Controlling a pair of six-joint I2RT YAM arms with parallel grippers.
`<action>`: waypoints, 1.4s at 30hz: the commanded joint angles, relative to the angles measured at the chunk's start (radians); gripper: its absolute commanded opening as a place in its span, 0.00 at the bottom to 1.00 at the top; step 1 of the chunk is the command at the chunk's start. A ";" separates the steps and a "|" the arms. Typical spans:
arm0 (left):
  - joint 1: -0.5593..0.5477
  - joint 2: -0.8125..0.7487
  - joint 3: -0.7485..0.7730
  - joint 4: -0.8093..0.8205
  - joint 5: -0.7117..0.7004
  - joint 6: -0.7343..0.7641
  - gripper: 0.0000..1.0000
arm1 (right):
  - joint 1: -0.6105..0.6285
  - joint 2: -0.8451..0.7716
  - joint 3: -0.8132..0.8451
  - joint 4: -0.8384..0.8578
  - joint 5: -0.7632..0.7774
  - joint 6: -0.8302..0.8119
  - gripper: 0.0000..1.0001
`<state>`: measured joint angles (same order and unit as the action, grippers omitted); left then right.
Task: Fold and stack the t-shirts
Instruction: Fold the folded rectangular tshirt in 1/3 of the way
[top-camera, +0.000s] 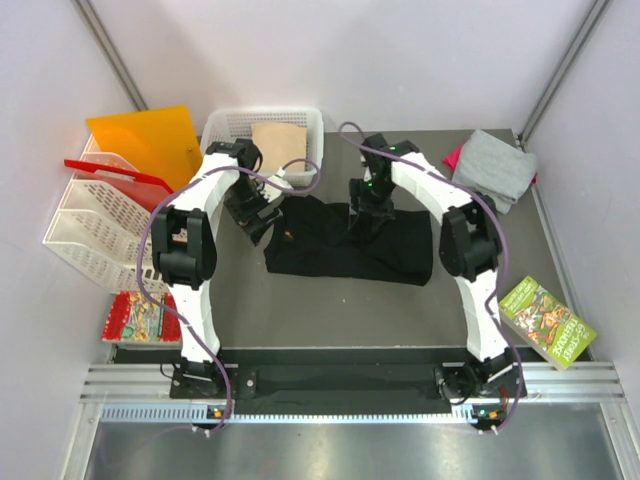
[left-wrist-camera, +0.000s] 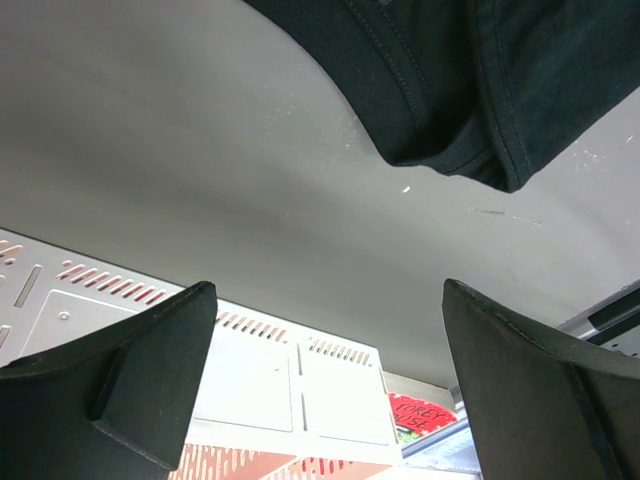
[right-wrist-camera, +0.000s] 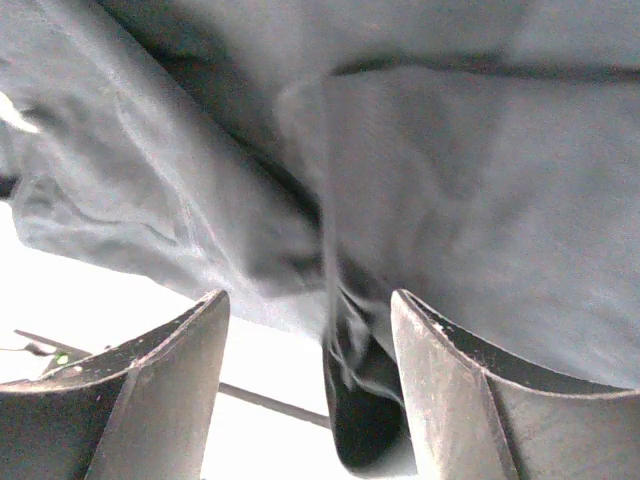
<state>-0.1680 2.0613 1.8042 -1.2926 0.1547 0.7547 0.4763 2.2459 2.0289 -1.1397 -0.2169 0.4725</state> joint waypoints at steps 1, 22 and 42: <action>0.002 -0.041 -0.006 0.012 -0.010 0.021 0.99 | -0.113 -0.276 -0.145 0.081 -0.055 0.017 0.65; 0.001 -0.035 0.021 -0.001 -0.017 0.020 0.99 | -0.159 -0.338 -0.621 0.215 -0.234 -0.014 0.59; 0.001 -0.040 0.020 0.012 -0.044 0.026 0.99 | -0.208 -0.117 -0.315 0.292 -0.525 0.052 0.56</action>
<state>-0.1680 2.0613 1.8046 -1.2919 0.1143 0.7616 0.3111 2.1071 1.6218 -0.9890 -0.5514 0.4515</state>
